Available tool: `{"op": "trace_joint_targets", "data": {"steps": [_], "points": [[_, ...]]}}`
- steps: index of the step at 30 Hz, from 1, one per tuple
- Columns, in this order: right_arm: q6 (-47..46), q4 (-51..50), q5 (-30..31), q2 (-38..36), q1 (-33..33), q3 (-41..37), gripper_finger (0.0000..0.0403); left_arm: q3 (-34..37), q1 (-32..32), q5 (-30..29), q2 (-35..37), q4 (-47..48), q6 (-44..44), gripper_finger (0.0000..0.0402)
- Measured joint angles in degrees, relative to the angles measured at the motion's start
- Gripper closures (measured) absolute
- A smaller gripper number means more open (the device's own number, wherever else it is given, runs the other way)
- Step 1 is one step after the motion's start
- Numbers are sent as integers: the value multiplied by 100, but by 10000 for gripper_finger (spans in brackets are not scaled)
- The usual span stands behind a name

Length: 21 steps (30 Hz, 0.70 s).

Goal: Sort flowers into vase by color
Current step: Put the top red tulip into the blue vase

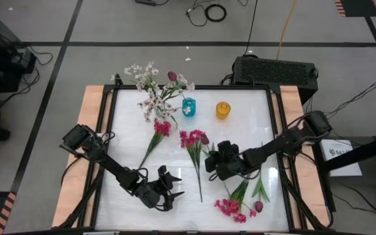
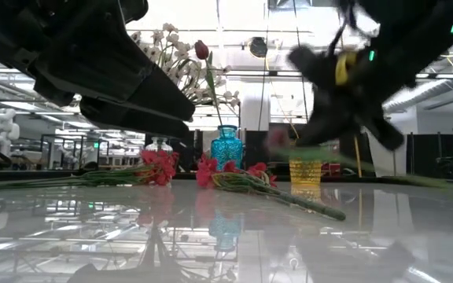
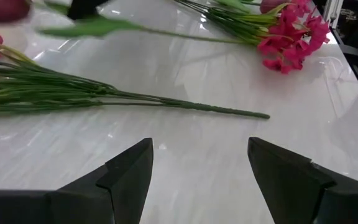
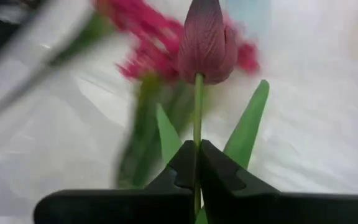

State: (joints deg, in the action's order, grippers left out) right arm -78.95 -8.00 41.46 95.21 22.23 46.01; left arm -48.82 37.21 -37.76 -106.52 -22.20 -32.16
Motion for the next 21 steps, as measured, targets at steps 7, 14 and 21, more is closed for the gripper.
{"op": "trace_joint_targets", "data": {"steps": [7,14,21], "points": [[1188,35,1062,-1156,289,213,401,2,-96,-480,190,-241,157,133],[3895,2121,1847,-2037,547,355,402,2,-453,-931,444,-1988,1234,133],[6720,5062,1352,-1891,617,357,402,-295,-1156,498,448,-2931,1930,133]]}}
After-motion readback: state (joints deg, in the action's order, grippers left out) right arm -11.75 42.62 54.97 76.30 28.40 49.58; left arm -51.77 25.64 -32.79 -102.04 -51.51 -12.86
